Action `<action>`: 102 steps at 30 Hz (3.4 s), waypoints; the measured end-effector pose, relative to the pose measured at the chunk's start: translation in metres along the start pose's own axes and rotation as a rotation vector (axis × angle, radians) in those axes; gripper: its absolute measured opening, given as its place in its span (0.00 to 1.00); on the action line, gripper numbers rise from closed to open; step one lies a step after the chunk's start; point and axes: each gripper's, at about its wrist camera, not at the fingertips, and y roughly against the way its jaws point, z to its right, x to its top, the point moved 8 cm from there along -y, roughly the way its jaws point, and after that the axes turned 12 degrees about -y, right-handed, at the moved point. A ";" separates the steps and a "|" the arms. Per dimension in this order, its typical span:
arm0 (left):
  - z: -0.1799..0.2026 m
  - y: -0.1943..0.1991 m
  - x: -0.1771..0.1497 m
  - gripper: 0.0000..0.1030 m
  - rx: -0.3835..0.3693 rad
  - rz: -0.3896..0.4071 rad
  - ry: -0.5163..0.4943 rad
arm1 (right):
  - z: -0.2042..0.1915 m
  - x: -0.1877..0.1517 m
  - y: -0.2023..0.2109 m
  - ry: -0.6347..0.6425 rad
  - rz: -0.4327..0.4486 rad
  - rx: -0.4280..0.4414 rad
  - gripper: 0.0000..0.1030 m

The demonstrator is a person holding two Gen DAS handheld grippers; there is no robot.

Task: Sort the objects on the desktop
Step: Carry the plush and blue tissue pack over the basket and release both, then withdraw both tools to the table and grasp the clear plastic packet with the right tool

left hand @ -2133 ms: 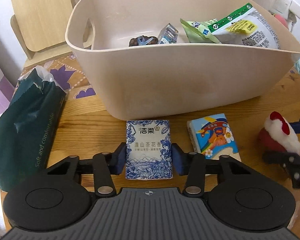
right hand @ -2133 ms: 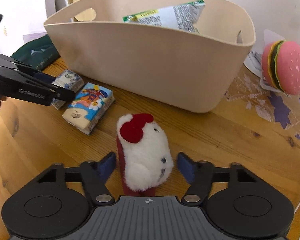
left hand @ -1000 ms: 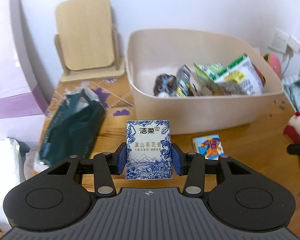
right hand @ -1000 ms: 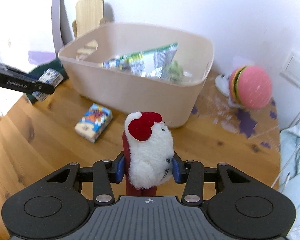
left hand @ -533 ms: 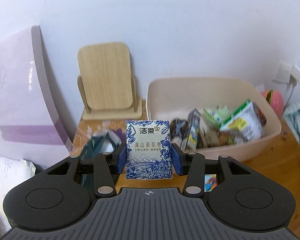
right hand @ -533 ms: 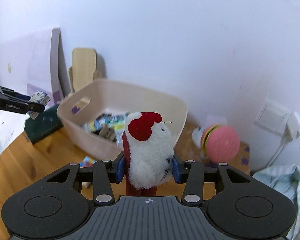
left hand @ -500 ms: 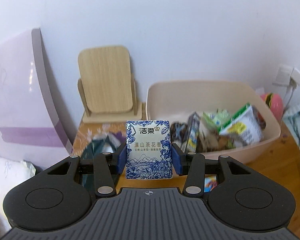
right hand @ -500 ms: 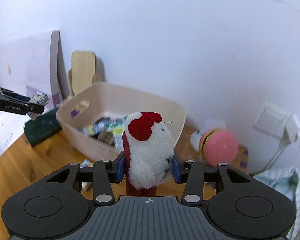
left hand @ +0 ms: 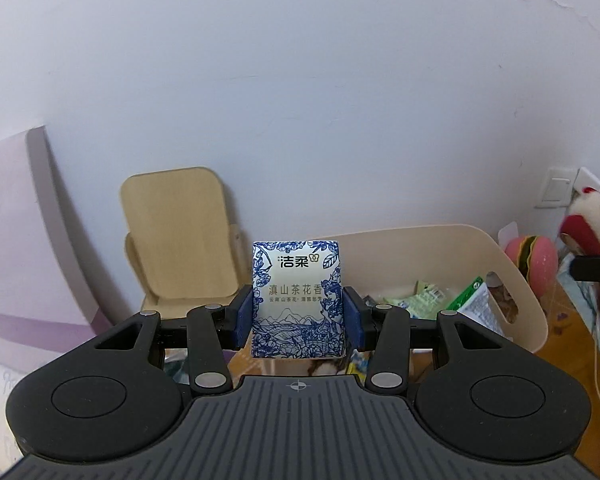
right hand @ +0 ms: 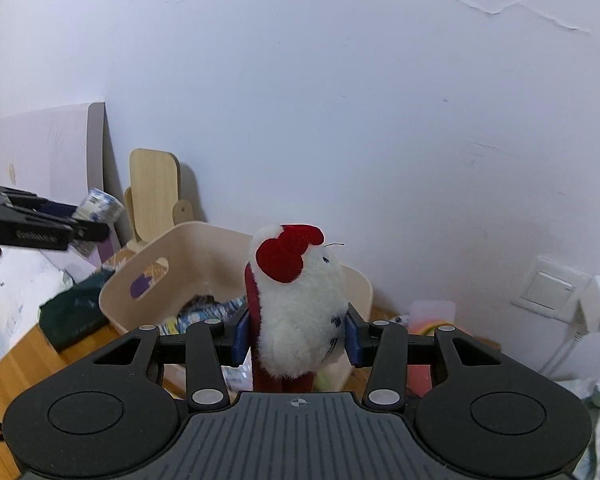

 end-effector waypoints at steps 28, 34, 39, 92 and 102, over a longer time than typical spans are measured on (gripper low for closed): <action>0.053 -0.112 -0.022 0.45 -0.076 -0.230 -0.082 | -0.034 -0.028 -0.156 -0.026 -0.238 0.055 0.41; 0.057 -0.111 -0.027 0.48 -0.071 -0.235 -0.109 | -0.034 -0.034 -0.160 -0.029 -0.256 0.047 0.57; 0.063 -0.095 -0.031 0.62 -0.046 -0.215 -0.115 | -0.031 -0.037 -0.153 -0.024 -0.250 0.044 0.64; 0.134 -0.080 -0.149 0.68 -0.296 -0.361 -0.205 | -0.094 -0.269 -0.002 0.496 -0.388 0.433 0.71; 0.134 -0.092 -0.157 0.52 -0.334 -0.386 -0.187 | -0.090 -0.277 -0.016 0.504 -0.408 0.411 0.57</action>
